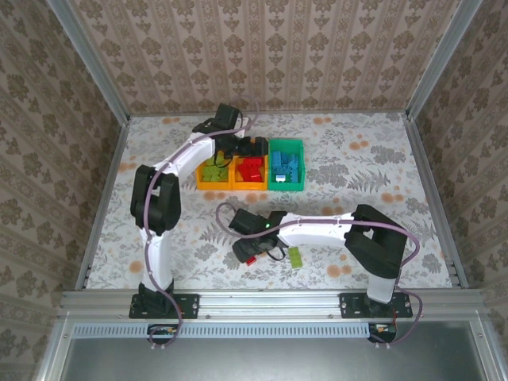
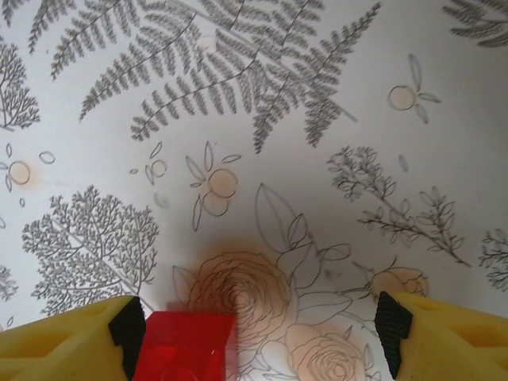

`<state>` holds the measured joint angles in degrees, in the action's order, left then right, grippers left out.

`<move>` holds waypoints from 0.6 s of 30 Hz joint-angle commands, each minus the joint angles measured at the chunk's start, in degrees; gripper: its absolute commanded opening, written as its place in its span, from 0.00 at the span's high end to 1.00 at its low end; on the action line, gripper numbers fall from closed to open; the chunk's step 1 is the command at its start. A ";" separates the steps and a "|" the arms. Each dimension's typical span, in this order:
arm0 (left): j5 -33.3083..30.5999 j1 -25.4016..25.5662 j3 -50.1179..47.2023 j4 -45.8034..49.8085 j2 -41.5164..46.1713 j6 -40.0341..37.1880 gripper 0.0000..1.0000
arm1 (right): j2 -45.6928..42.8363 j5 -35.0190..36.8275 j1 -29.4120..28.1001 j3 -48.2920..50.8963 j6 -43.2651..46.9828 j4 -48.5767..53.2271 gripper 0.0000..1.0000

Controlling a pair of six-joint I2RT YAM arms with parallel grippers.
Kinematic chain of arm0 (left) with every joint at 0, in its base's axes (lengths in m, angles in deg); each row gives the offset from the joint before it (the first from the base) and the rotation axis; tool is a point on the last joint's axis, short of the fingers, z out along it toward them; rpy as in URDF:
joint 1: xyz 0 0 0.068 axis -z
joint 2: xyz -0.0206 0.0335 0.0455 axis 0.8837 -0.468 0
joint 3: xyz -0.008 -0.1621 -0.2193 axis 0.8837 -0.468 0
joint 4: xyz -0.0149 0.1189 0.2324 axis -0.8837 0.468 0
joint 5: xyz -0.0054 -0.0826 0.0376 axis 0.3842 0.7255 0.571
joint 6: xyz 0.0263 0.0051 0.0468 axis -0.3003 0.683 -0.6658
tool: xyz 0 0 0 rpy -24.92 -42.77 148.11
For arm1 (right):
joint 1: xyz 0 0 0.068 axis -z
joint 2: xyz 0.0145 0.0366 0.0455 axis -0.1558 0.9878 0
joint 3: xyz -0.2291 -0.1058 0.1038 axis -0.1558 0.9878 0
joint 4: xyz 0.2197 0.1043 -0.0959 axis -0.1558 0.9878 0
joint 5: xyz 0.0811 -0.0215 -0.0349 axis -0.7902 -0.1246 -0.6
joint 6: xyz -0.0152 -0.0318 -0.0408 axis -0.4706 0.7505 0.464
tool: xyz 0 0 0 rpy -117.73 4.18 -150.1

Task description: Sort the legos into containers by color

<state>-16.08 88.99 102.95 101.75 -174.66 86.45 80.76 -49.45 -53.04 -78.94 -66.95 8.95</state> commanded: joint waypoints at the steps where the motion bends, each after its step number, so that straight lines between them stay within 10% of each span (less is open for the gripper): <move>1: 1.38 -1.11 -0.98 -1.49 4.86 1.87 0.00 | 0.43 -3.59 -1.09 -1.09 1.17 1.49 0.21; 10: 1.24 -3.05 -5.86 -2.58 9.22 2.28 0.00 | 3.96 -5.35 -4.18 -2.75 2.01 7.46 0.26; 18: -0.02 -4.78 -12.27 -3.91 13.83 2.49 0.00 | 6.26 -0.33 -4.18 -6.03 1.45 10.85 0.57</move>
<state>-15.51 85.28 92.57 98.62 -164.26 88.17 85.63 -52.59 -57.17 -82.90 -65.22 15.79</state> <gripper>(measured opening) 0.993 0.446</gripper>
